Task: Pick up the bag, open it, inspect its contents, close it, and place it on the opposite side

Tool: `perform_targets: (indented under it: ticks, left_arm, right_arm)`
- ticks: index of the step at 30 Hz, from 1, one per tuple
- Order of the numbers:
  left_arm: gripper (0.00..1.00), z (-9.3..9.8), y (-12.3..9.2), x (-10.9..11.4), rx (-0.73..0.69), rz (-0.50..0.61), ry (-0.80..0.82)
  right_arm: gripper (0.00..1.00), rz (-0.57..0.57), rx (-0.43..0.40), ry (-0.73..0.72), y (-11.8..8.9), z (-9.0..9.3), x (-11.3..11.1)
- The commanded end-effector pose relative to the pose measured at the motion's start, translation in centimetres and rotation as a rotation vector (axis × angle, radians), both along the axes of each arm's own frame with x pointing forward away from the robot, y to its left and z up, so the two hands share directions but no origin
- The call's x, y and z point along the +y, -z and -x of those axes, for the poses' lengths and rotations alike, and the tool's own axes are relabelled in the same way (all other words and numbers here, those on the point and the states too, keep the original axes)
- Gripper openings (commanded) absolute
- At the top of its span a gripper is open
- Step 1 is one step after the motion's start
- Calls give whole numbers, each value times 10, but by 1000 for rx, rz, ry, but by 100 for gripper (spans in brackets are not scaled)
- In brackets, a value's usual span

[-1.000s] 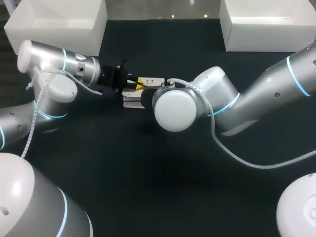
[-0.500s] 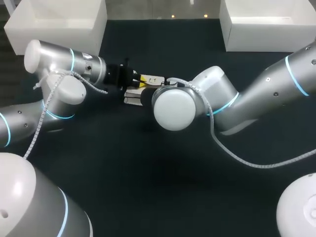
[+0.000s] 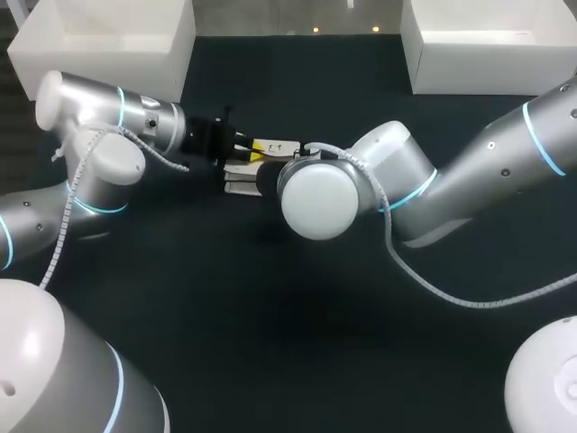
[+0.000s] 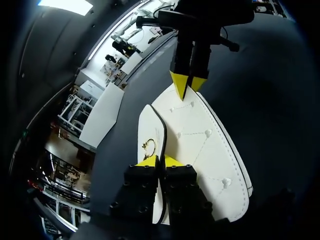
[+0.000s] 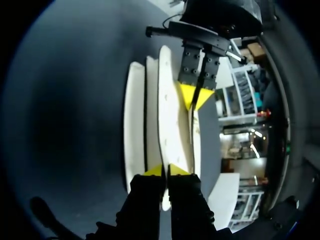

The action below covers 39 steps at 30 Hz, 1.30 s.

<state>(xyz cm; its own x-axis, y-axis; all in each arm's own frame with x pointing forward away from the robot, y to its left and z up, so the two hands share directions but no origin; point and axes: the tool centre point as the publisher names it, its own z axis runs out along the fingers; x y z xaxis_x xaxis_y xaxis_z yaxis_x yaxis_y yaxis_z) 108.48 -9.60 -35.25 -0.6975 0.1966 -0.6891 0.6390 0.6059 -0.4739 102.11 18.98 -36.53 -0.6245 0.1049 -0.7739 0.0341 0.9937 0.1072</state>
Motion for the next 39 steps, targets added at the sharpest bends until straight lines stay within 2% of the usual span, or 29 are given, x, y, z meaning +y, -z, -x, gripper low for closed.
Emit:
perform_targets:
  ticks: [1,2,3,4,5,6,7,12,15,18,19,20,21,22,29,34,39]
  left_arm:
    - [0,-3,4,-6,1,1,-15]
    - [0,-3,2,-5,1,4,-16]
    - [24,-2,0,-5,-1,7,-19]
    - [41,-2,-2,-4,-3,12,-22]
    - [50,-1,-3,-4,-6,14,-24]
    - [77,-1,-5,-3,-8,17,-29]
    - [85,-1,-7,-2,-9,20,-31]
    - [89,3,-17,0,-15,31,-39]
    - [100,6,-23,1,-15,36,-40]
    - [100,7,-29,3,-13,41,-46]
    - [100,8,-31,4,-12,42,-47]
    - [100,8,-33,4,-11,43,-49]
    - [100,10,-35,5,-11,43,-49]
    - [100,10,-37,5,-11,43,-49]
    - [100,13,-53,9,-8,54,-58]
    - [100,15,-62,15,16,25,-81]
    - [100,17,-64,27,96,-19,-101]
  right_arm:
    - [0,1,-2,1,1,0,0]
    - [0,1,-2,1,1,0,0]
    - [0,1,-2,1,1,0,0]
    - [0,1,-2,1,1,0,0]
    - [0,1,-2,1,1,0,0]
    - [0,1,-2,1,1,0,0]
    - [0,1,-2,1,1,0,0]
    - [0,1,-2,1,1,0,0]
    - [0,-1,-4,-2,1,1,0]
    - [0,-2,0,-5,0,2,1]
    - [11,-3,7,-9,1,2,1]
    - [31,-2,8,-9,1,3,1]
    - [56,-3,16,-10,0,4,2]
    - [100,-4,17,-11,-1,5,2]
    - [100,19,29,-28,-20,10,3]
    - [100,16,91,-37,-36,12,1]
    - [100,-32,200,-44,-53,12,-5]
